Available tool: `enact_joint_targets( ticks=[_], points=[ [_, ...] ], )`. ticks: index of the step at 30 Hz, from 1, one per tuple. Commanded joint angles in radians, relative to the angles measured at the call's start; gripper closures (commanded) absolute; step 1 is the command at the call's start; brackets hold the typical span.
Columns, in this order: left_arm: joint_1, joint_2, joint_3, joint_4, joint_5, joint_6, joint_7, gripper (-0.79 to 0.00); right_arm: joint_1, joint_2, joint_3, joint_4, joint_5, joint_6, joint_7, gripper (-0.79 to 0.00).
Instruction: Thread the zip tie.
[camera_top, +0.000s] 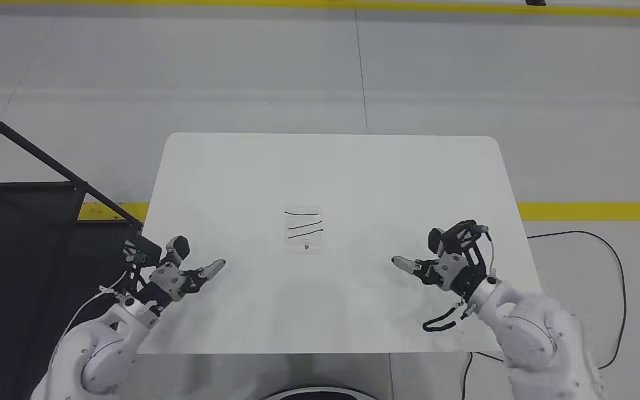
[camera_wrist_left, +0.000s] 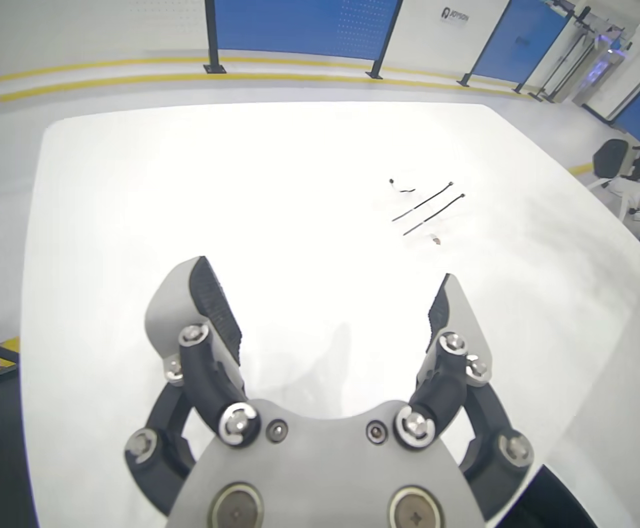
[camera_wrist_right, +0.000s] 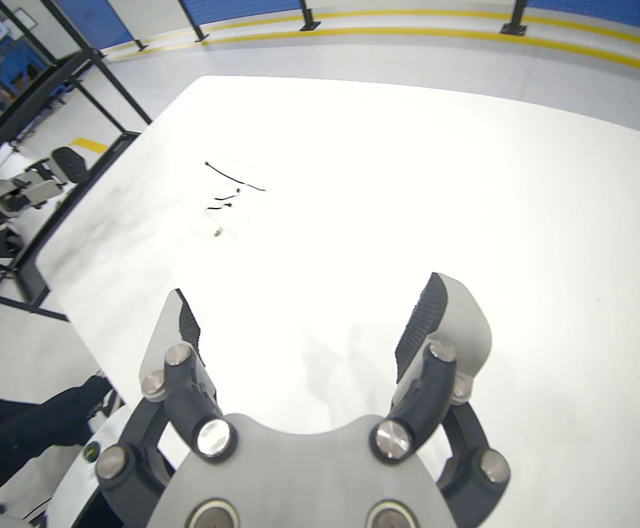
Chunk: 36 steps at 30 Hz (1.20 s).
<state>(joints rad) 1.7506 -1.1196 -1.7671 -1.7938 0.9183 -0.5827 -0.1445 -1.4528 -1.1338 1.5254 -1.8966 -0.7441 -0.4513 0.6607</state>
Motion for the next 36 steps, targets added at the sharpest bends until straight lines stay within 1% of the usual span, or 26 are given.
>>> enact_joint_targets(
  ticks=[1,2,14,16,17,19,21,25,28,30,33,36],
  points=[
    [-0.001,0.003,-0.006,0.002,-0.030,-0.026,-0.026,-0.785,0.041,0.001,-0.015,0.018,0.090,0.009,0.077,-0.785],
    [-0.002,0.003,-0.013,0.002,-0.030,-0.021,-0.028,-0.785,0.054,0.002,-0.017,0.025,0.108,0.015,0.105,-0.785],
    [-0.003,0.003,-0.011,0.002,-0.034,-0.018,-0.028,-0.785,0.053,0.002,-0.019,0.025,0.106,0.013,0.104,-0.785],
    [-0.007,0.003,0.000,0.004,-0.064,-0.018,-0.048,-0.785,0.051,0.003,-0.038,0.025,0.096,-0.011,0.112,-0.785],
    [-0.012,0.003,0.003,0.006,-0.095,-0.018,-0.069,-0.785,0.059,0.003,-0.053,0.038,0.122,-0.020,0.128,-0.785],
    [-0.025,0.006,0.008,0.010,-0.169,-0.022,-0.135,-0.785,0.105,0.002,-0.084,0.066,0.179,-0.006,0.174,-0.785],
    [-0.042,0.009,0.007,0.018,-0.256,-0.006,-0.213,-0.785,0.174,-0.002,-0.126,0.102,0.246,0.030,0.237,-0.785],
    [-0.111,0.017,0.019,0.044,-0.469,0.066,-0.417,-0.785,0.348,-0.016,-0.244,0.214,0.333,0.083,0.343,-0.785],
    [-0.161,0.023,0.023,0.068,-0.575,0.114,-0.525,-0.785,0.464,-0.032,-0.327,0.310,0.370,0.122,0.379,-0.785],
    [-0.185,0.026,0.025,0.081,-0.617,0.133,-0.577,-0.785,0.523,-0.043,-0.379,0.361,0.377,0.145,0.387,-0.785],
    [-0.208,0.031,0.025,0.095,-0.663,0.151,-0.627,-0.785,0.589,-0.058,-0.444,0.418,0.375,0.187,0.386,-0.785],
    [-0.216,0.034,0.024,0.099,-0.680,0.151,-0.649,-0.785,0.615,-0.064,-0.472,0.441,0.367,0.208,0.389,-0.785]
  ],
)
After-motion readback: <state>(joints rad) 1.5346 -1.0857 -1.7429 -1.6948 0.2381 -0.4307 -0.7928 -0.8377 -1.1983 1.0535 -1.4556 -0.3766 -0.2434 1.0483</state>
